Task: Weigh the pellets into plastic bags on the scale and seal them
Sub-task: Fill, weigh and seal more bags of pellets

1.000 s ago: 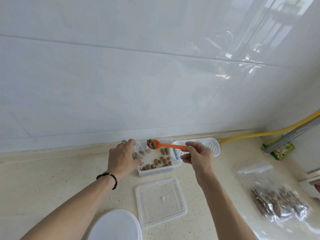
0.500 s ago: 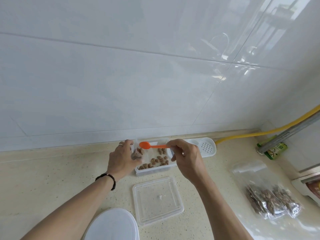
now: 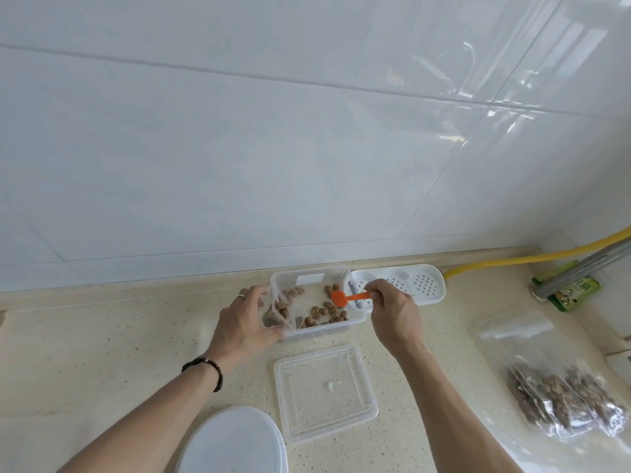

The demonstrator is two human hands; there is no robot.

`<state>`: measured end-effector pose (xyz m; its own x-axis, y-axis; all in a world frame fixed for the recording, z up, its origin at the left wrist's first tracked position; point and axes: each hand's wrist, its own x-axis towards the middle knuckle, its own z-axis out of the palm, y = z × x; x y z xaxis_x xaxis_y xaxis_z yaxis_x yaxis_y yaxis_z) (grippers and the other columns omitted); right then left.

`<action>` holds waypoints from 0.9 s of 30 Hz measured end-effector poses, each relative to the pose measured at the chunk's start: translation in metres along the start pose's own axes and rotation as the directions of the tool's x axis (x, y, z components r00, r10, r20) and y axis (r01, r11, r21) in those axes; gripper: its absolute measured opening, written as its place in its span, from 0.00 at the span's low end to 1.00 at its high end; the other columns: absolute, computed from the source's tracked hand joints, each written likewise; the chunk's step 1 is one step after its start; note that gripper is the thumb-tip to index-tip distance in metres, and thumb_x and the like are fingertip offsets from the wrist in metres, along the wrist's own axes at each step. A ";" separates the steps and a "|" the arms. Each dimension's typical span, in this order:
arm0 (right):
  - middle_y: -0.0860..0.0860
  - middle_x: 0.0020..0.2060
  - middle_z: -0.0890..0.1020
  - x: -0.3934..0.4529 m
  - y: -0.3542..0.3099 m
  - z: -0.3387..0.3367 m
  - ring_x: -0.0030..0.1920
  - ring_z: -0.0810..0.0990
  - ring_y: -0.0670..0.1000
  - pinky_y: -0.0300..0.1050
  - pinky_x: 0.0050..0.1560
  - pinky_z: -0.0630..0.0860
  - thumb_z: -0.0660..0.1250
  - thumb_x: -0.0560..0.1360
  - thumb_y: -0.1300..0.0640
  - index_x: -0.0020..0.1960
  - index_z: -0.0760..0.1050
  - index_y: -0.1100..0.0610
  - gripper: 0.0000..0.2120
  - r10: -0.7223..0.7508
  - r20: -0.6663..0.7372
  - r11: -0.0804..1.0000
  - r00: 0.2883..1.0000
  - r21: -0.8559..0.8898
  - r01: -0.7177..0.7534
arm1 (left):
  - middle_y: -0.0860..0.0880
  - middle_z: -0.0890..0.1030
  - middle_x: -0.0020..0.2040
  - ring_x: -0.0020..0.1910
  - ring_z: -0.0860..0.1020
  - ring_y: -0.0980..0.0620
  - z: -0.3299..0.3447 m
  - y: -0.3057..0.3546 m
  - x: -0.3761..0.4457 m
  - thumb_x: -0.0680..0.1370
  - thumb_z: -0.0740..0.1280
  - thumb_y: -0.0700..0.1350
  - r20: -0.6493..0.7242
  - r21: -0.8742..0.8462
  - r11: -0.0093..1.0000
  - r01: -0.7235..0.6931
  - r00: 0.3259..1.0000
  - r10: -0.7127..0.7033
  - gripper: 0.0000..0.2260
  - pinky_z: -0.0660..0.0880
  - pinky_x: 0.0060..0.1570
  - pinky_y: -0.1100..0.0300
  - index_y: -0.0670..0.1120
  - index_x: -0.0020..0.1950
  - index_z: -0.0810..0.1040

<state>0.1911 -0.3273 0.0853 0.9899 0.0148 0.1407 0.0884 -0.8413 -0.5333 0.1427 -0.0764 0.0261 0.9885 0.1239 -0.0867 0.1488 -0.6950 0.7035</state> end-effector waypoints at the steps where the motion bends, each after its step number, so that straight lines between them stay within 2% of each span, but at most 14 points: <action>1: 0.50 0.38 0.82 0.000 0.000 0.002 0.35 0.79 0.52 0.52 0.36 0.78 0.59 0.81 0.63 0.49 0.80 0.58 0.10 -0.011 0.029 0.999 1.000 -0.041 0.013 | 0.52 0.72 0.56 0.55 0.74 0.55 0.000 0.000 0.001 0.65 0.76 0.56 0.006 0.003 1.000 0.000 1.000 0.000 0.35 0.70 0.55 0.59 0.50 0.68 0.66; 3: 0.50 0.36 0.81 0.004 0.000 0.005 0.33 0.77 0.51 0.50 0.34 0.76 0.58 0.80 0.64 0.48 0.79 0.57 0.11 0.025 0.074 0.999 0.997 -0.040 -0.022 | 0.52 0.72 0.56 0.55 0.74 0.54 0.000 0.001 0.002 0.65 0.77 0.57 0.009 0.007 1.000 0.001 1.000 -0.001 0.36 0.71 0.55 0.60 0.51 0.68 0.66; 7: 0.53 0.37 0.82 0.007 -0.003 0.011 0.29 0.77 0.51 0.51 0.32 0.77 0.57 0.80 0.65 0.47 0.78 0.58 0.12 0.135 0.209 0.975 0.969 0.148 -0.168 | 0.52 0.73 0.55 0.55 0.74 0.55 0.000 0.002 0.002 0.64 0.76 0.60 0.013 0.028 1.000 -0.005 1.000 0.005 0.37 0.71 0.55 0.59 0.52 0.67 0.66; 10: 0.60 0.40 0.83 0.002 -0.007 0.022 0.26 0.78 0.50 0.43 0.28 0.76 0.57 0.80 0.66 0.47 0.78 0.60 0.11 0.201 0.317 0.905 0.927 0.301 -0.299 | 0.54 0.73 0.55 0.55 0.74 0.55 -0.001 0.002 0.002 0.61 0.73 0.65 0.023 0.033 0.999 -0.004 1.000 0.004 0.39 0.71 0.57 0.57 0.53 0.67 0.66; 13: 0.60 0.42 0.83 -0.004 -0.012 0.032 0.26 0.78 0.50 0.42 0.28 0.75 0.58 0.81 0.66 0.50 0.78 0.61 0.10 0.300 0.380 0.791 0.875 0.412 -0.451 | 0.54 0.73 0.54 0.54 0.74 0.55 -0.001 0.001 0.003 0.58 0.69 0.69 0.023 0.040 0.999 -0.004 1.000 0.003 0.41 0.71 0.56 0.56 0.53 0.67 0.66; 18: 0.58 0.37 0.82 -0.009 -0.008 0.032 0.25 0.77 0.48 0.41 0.28 0.76 0.58 0.80 0.68 0.50 0.79 0.61 0.11 0.435 0.358 0.631 0.826 0.533 -0.563 | 0.54 0.73 0.53 0.53 0.74 0.55 0.000 0.000 0.003 0.58 0.68 0.69 0.014 0.051 0.998 -0.021 1.000 0.020 0.40 0.72 0.57 0.54 0.53 0.66 0.66; 21: 0.57 0.41 0.83 -0.008 -0.005 0.027 0.26 0.78 0.49 0.43 0.31 0.77 0.58 0.80 0.67 0.50 0.78 0.60 0.10 0.500 0.334 0.539 0.799 0.601 -0.590 | 0.54 0.74 0.51 0.52 0.76 0.54 0.000 0.001 0.002 0.58 0.67 0.69 -0.011 0.078 0.996 -0.049 0.999 0.050 0.40 0.73 0.55 0.54 0.52 0.65 0.68; 27: 0.58 0.45 0.84 -0.005 -0.004 0.000 0.27 0.77 0.50 0.44 0.32 0.76 0.59 0.81 0.67 0.50 0.78 0.59 0.09 0.509 0.260 0.510 0.821 0.677 -0.531 | 0.55 0.73 0.48 0.49 0.76 0.53 -0.002 0.006 0.000 0.58 0.64 0.69 -0.051 0.125 0.989 -0.083 0.995 0.090 0.39 0.73 0.51 0.55 0.51 0.65 0.70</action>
<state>0.1853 -0.3245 0.0868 0.8860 -0.2753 -0.3730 -0.4056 -0.0706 -0.9113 0.1438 -0.0791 0.0316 0.9952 0.0971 0.0128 0.0688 -0.7860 0.6144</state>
